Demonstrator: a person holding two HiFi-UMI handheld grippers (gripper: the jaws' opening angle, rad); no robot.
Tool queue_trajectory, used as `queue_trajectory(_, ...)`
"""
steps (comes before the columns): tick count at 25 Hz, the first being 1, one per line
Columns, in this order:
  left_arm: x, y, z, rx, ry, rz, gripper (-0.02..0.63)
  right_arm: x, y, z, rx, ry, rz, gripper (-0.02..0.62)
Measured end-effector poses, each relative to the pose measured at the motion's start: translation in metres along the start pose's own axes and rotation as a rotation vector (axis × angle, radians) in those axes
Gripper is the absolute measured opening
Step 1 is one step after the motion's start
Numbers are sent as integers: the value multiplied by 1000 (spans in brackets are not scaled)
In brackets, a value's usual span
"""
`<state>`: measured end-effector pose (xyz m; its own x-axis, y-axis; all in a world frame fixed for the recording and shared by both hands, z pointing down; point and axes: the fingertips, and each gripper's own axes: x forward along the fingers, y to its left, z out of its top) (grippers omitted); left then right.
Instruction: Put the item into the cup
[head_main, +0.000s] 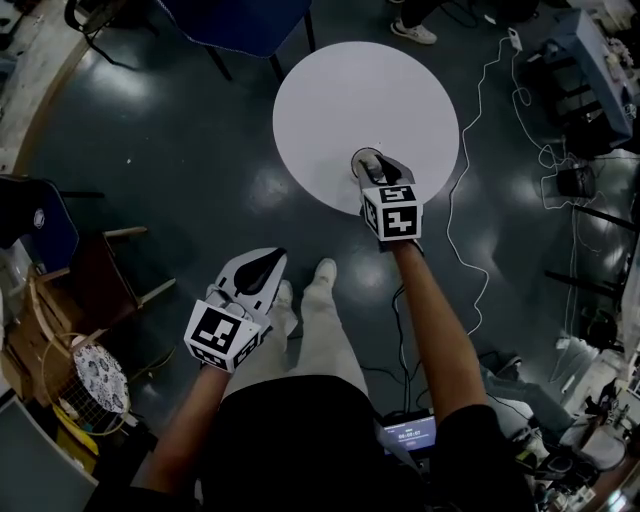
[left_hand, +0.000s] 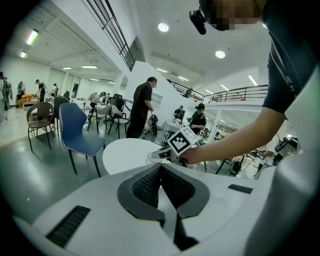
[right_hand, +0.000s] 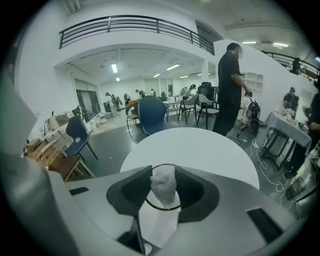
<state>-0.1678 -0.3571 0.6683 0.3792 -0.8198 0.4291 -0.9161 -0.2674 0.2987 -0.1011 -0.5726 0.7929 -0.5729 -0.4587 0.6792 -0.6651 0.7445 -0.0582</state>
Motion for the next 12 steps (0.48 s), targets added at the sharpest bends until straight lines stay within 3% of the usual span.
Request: queue_trajectory(12, 10, 17, 5, -5, -11, 8, 15, 3, -7, 7, 61, -28, -5, 150)
